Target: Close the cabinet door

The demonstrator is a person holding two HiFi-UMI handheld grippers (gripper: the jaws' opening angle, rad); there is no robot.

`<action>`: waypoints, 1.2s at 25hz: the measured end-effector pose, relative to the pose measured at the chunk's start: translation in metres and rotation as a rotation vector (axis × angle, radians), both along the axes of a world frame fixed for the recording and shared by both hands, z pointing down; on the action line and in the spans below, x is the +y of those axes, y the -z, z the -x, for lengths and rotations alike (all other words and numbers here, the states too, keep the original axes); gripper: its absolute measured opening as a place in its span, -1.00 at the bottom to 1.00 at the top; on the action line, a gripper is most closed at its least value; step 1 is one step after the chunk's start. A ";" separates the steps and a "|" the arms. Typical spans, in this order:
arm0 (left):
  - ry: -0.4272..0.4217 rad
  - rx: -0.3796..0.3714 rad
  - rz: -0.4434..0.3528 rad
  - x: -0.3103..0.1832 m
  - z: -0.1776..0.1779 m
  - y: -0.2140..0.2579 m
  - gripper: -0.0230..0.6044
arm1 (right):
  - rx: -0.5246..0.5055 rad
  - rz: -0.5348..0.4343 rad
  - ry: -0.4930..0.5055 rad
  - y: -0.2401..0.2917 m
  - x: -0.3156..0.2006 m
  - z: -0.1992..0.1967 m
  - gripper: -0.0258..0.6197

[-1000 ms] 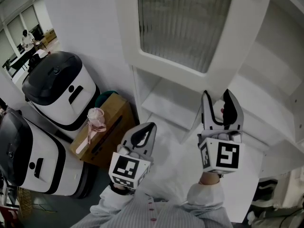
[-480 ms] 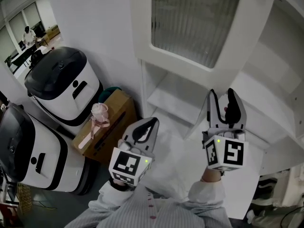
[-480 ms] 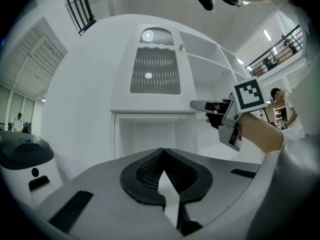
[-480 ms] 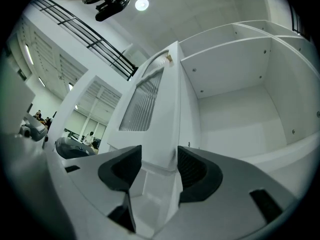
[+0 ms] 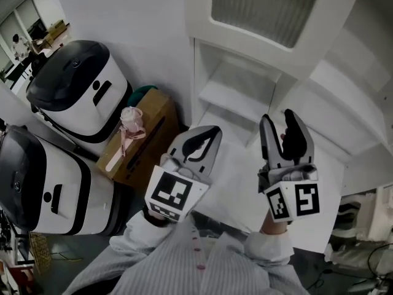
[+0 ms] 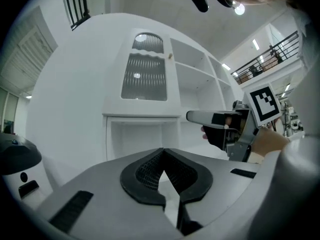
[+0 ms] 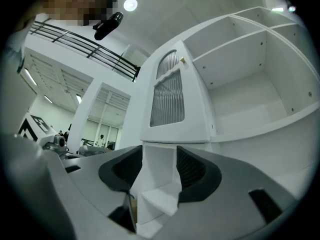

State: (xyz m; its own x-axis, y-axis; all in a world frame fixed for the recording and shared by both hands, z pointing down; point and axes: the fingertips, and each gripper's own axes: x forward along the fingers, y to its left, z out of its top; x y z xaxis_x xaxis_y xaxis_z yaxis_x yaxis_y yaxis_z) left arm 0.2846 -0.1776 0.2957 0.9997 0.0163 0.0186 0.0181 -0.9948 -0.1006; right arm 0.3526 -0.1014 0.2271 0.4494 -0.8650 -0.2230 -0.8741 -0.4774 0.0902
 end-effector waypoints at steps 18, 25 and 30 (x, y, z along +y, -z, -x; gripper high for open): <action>-0.131 0.038 0.045 0.049 0.023 -0.038 -0.89 | -0.187 0.092 0.056 -0.105 0.030 0.079 -0.79; -0.118 0.044 0.057 0.062 0.019 -0.043 -0.89 | -0.225 0.114 0.076 -0.122 0.041 0.073 -0.84; -0.107 0.038 0.050 0.067 0.017 -0.046 -0.89 | -0.228 0.131 0.093 -0.126 0.044 0.070 -0.85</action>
